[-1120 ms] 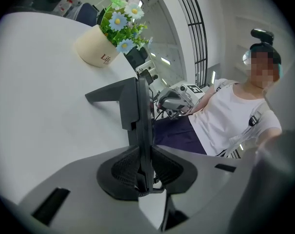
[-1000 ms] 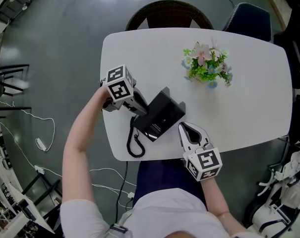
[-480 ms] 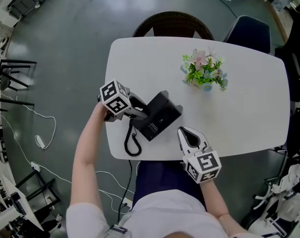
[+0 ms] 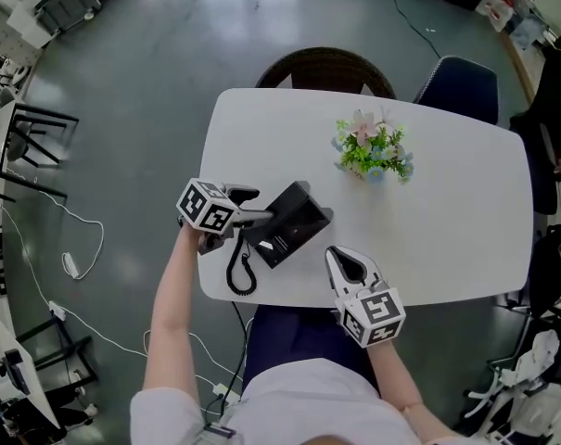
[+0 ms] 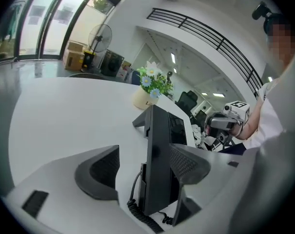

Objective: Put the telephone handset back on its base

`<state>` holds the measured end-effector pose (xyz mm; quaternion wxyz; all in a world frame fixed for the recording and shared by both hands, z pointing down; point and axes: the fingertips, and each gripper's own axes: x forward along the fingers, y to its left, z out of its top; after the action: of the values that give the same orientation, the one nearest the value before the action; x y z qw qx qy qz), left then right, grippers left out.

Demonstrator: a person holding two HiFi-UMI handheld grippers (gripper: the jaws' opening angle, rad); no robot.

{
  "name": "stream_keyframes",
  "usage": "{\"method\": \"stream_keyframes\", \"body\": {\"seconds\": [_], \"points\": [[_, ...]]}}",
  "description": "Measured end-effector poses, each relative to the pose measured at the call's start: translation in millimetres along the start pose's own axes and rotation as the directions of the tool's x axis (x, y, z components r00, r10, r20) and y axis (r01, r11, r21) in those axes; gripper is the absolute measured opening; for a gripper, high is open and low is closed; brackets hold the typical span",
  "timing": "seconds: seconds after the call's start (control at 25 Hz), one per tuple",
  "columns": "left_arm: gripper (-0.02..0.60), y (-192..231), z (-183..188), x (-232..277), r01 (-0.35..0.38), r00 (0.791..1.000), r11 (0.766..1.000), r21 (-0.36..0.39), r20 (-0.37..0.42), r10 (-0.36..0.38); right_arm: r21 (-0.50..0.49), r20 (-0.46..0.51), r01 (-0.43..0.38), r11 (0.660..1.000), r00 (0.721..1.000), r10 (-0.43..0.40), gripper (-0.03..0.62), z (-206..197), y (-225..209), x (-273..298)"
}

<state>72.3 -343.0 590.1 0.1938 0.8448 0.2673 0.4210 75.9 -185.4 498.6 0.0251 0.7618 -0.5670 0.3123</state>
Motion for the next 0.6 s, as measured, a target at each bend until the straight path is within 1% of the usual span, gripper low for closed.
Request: {"method": "stream_keyframes", "body": {"seconds": [0.08,0.16,0.24,0.32,0.44,0.52,0.6], "points": [[0.321,-1.3,0.1,-6.2,-0.05,0.997,0.998,-0.027,0.056,0.052,-0.011,0.004,-0.01,1.0,1.0,0.01,0.037,0.5,-0.5,-2.5],[0.322,-3.5,-1.3,-14.0,-0.097,0.989,0.994,-0.059,0.109,0.103,-0.02,0.007,-0.019,1.0,1.0,0.019,0.037,0.7,-2.1,-4.8],[0.321,-7.0,-3.7,-23.2,-0.127,0.976,0.986,-0.108,0.164,0.144,-0.028,0.01,-0.031,0.999,0.999,0.031,0.037,0.8,-3.3,-6.5],[0.321,-12.3,-5.0,-33.3,-0.142,0.957,0.976,-0.164,0.229,0.178,-0.037,0.013,-0.046,0.998,0.999,0.046,0.037,1.2,-4.5,-7.4],[0.321,-23.3,-7.6,-50.6,-0.154,0.912,0.957,-0.247,0.337,0.234,-0.056,0.015,-0.074,0.996,0.997,0.075,0.037,2.8,-5.5,-7.5],[0.321,-35.0,-12.7,-60.5,-0.135,0.875,0.944,-0.302,0.41,0.256,-0.067,0.018,-0.094,0.993,0.995,0.096,0.037,2.9,-4.5,-9.1],[0.321,-50.7,-17.4,-68.2,-0.107,0.833,0.935,-0.338,0.482,0.27,-0.079,0.022,-0.114,0.99,0.993,0.116,0.037,1.3,-3.2,-12.8]]}}
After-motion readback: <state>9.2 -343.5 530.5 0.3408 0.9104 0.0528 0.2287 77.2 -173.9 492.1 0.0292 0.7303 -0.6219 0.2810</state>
